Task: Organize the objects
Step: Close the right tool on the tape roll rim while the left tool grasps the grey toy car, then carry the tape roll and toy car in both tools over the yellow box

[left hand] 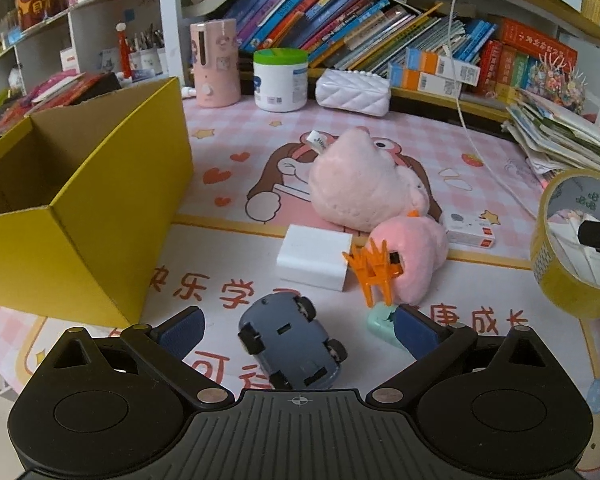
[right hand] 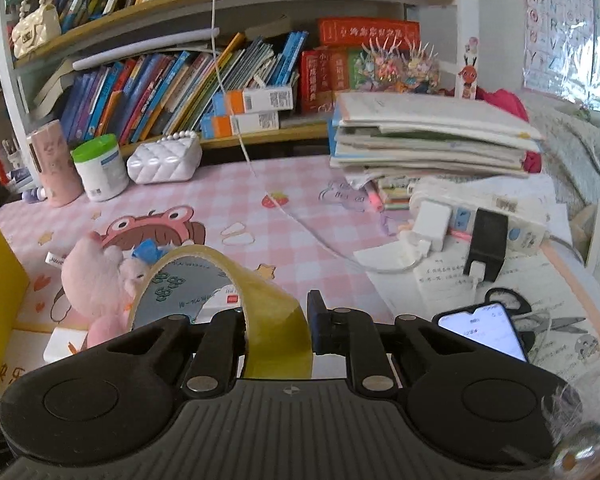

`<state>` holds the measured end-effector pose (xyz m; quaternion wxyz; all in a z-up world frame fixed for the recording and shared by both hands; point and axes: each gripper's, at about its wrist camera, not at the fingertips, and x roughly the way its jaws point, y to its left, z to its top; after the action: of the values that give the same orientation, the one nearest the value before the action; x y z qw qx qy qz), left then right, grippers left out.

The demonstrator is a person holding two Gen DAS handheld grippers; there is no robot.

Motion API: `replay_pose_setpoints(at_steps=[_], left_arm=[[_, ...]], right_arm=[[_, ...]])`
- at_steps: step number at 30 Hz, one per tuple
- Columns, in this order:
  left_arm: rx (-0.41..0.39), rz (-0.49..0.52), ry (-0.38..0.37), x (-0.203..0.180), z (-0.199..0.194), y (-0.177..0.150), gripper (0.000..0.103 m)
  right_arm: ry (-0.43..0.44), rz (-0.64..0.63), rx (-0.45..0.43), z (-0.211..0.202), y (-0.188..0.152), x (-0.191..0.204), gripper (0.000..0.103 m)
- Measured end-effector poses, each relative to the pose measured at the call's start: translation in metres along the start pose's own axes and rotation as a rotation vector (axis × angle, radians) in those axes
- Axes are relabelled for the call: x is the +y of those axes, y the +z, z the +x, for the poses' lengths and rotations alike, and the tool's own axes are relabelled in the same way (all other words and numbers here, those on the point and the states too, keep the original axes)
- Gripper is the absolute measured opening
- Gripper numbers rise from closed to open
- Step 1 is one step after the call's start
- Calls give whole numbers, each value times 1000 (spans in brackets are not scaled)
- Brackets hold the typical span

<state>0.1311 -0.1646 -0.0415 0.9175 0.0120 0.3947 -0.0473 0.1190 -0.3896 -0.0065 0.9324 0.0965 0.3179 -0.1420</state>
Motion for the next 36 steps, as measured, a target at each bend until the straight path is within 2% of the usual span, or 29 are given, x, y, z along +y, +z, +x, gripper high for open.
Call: replay_pose_setpoints(at_steps=[12,16,17,20,25,36], left_arm=[[46,2,69,-2,17,-1,75],[127,-17,32,-1,31,-5,53],[120,-15,36,-1,30,-5,51],[124,-48,23,4,28,-3,49],[36,-61,33,12,7,1,46],[-74,-90,2,52,-38,-6,47]], right_arm=[[85,-33,41,5,-5,7,15],[105,-46,41,6,-4,9,15],[109,-48,42,7,-3,9,15],[117,-52,42,5,-4,11,15],[129,-44,51,3,-5,16,15],[155,-79,54,-29,-22,56,15]])
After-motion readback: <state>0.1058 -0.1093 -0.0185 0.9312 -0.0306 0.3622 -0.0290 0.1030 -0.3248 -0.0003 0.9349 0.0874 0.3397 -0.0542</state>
